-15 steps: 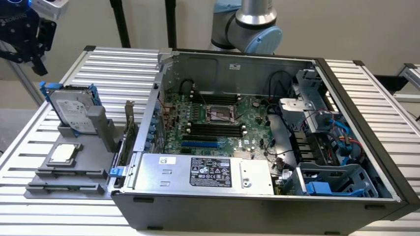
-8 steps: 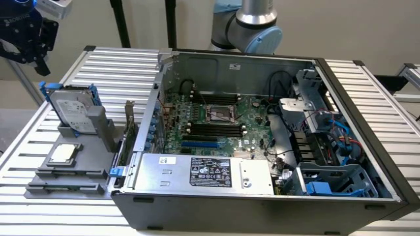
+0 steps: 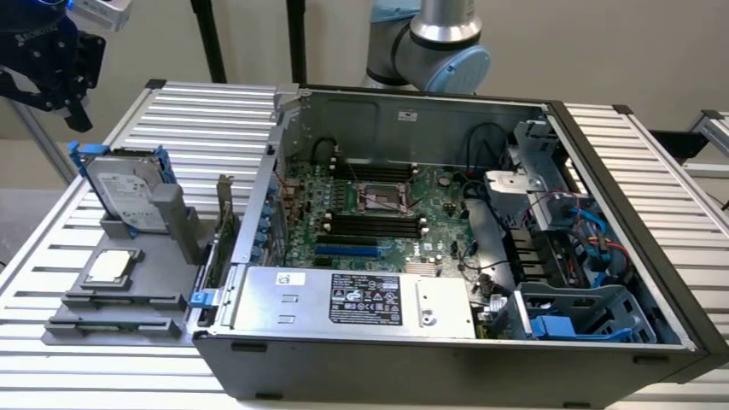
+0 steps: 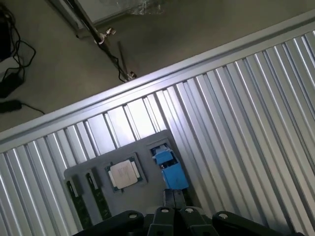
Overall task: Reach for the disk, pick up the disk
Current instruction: 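Pick up the disk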
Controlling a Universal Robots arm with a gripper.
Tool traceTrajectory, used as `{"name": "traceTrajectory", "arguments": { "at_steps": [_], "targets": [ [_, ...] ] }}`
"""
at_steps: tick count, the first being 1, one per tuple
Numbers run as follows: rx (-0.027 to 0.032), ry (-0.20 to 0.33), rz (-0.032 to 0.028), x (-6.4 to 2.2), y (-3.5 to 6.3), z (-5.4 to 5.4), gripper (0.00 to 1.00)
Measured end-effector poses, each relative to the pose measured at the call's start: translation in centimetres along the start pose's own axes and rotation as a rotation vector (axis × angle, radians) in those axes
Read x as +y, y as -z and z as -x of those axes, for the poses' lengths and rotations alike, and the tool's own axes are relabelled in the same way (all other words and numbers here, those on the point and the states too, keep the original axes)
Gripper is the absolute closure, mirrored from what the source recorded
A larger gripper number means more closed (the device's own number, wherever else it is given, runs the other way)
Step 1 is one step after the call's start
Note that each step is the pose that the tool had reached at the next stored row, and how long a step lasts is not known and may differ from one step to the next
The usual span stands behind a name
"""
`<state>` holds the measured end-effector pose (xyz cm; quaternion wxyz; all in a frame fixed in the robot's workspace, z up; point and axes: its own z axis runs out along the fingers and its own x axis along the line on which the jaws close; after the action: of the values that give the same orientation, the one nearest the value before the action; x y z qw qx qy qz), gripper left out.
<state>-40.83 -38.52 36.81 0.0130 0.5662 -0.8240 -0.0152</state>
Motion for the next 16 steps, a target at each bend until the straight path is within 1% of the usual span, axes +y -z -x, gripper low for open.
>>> {"name": "traceTrajectory", "arguments": {
  "at_steps": [5, 16],
  "targets": [
    [0.003, 0.077, -0.0004, 0.07, -0.12, 0.15, 0.89],
    [0.009, 0.229, -0.0011, 0.26, -0.28, 0.48, 0.89]
  ]
}}
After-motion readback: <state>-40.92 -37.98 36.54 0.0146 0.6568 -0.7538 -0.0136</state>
